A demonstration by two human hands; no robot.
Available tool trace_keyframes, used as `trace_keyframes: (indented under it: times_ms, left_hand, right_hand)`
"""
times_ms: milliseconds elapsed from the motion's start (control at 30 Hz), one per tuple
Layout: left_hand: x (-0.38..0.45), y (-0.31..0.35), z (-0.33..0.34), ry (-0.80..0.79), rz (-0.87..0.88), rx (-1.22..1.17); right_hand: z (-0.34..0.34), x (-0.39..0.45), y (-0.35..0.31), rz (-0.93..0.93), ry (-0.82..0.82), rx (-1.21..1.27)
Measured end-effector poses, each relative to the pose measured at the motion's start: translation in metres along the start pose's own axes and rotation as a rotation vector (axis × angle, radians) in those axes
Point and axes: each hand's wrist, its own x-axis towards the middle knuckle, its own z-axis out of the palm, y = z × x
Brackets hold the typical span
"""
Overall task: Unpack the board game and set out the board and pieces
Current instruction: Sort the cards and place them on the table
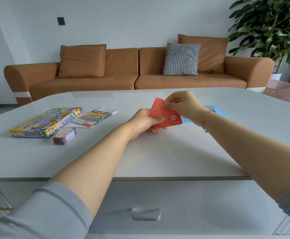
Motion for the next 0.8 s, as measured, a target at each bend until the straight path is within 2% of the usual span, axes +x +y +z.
trace_keyframes:
  times_ms: [167,333,533,633,733,800]
  left_hand:
    - [0.0,-0.001,0.0,0.0,0.007,-0.008]
    - [0.0,-0.001,0.0,-0.007,0.002,0.003]
    - [0.0,-0.001,0.0,-0.012,0.006,0.001]
    - [0.001,0.0,0.0,-0.012,0.005,0.005]
    - [0.0,0.0,0.001,-0.011,-0.002,0.01]
    - [0.0,0.0,0.001,-0.01,-0.003,0.008]
  right_hand:
    - [-0.007,-0.003,-0.004,0.025,-0.072,-0.011]
    - [-0.002,-0.001,-0.003,-0.008,0.017,-0.011]
    - [-0.009,-0.003,-0.003,0.005,-0.091,-0.01]
    - [-0.006,-0.004,-0.002,0.027,-0.048,0.029]
    - [0.0,-0.002,0.0,-0.032,0.028,-0.005]
    - [0.001,-0.001,0.001,-0.045,0.019,-0.02]
